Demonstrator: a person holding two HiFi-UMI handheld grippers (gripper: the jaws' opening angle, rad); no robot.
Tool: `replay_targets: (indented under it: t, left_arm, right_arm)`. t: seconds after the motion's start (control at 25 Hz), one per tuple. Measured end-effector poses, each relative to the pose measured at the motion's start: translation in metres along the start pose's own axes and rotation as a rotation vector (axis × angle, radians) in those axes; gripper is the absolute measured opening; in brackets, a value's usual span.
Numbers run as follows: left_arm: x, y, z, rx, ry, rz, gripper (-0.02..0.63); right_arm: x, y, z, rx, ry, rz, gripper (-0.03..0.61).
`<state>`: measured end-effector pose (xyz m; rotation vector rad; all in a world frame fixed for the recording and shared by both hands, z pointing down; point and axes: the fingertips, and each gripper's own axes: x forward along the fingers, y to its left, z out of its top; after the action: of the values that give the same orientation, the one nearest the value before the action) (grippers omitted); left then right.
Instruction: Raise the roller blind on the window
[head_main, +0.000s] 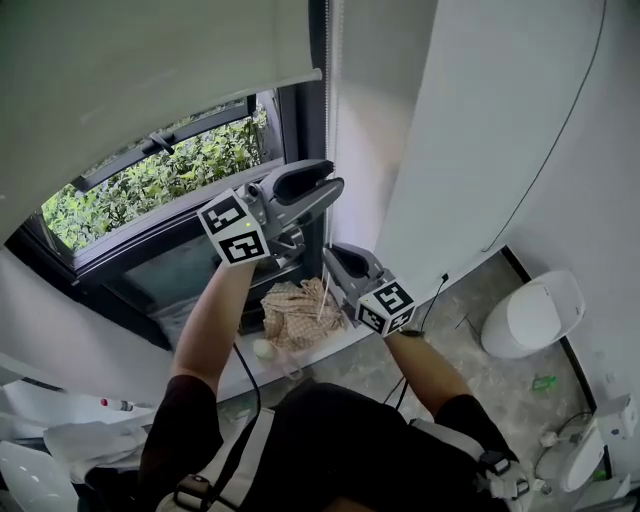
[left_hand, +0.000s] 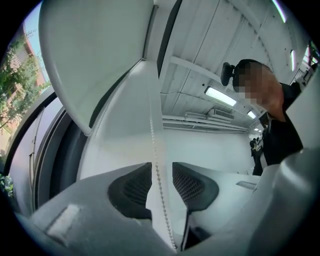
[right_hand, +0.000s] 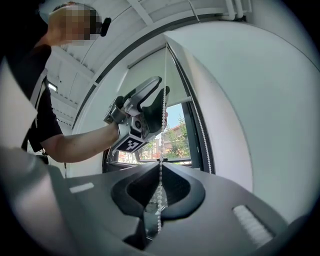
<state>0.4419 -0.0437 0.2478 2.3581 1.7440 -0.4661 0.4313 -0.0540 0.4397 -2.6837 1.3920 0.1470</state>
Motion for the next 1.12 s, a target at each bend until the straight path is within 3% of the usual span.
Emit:
replay_targets:
  t: [0.16,0.24,0.4,0.56,0.72,0.92,1.04,1.12]
  left_arm:
    - [0.004,-0.01,0.001,0.022,0.012,-0.043,0.095]
    - [0.004,-0.009,0.002,0.023,0.001,-0.03,0.022]
    - [0.001,-0.003,0.002,-0.038,-0.032,0.005,0.015]
    - [-0.005,-0.003,-0.006,-0.042,-0.038,0.05,0.015]
    - [-0.021,-0.001,-0.064,-0.068,0.075,0.104,0.014]
    - [-0.064,-0.011,-0.158,-0.227,0.115,0.179,0.014]
    - [-0.075,-0.014,-0.161,-0.247,0.097,0.231,0.014]
    - [-0.077,-0.01,-0.16,-0.213,0.101,0.242,0.014]
  right_arm:
    - [-0.002,0.003,0.001,-0.003,0.0,0.005,0.017]
    - [-0.003,0.003,0.002,-0.003,-0.005,0.003,0.017]
    - [-0.007,0.001,0.002,0.003,-0.012,-0.004,0.017]
    - [-0.009,0.003,-0.007,0.018,-0.001,-0.001,0.017]
    - [-0.017,0.003,-0.069,0.075,0.145,-0.014,0.017]
    - [-0.04,0.013,-0.169,0.121,0.442,-0.004,0.018]
    - [-0.047,0.019,-0.169,0.115,0.429,0.019,0.026]
    - [-0.044,0.017,-0.145,0.12,0.356,0.035,0.104]
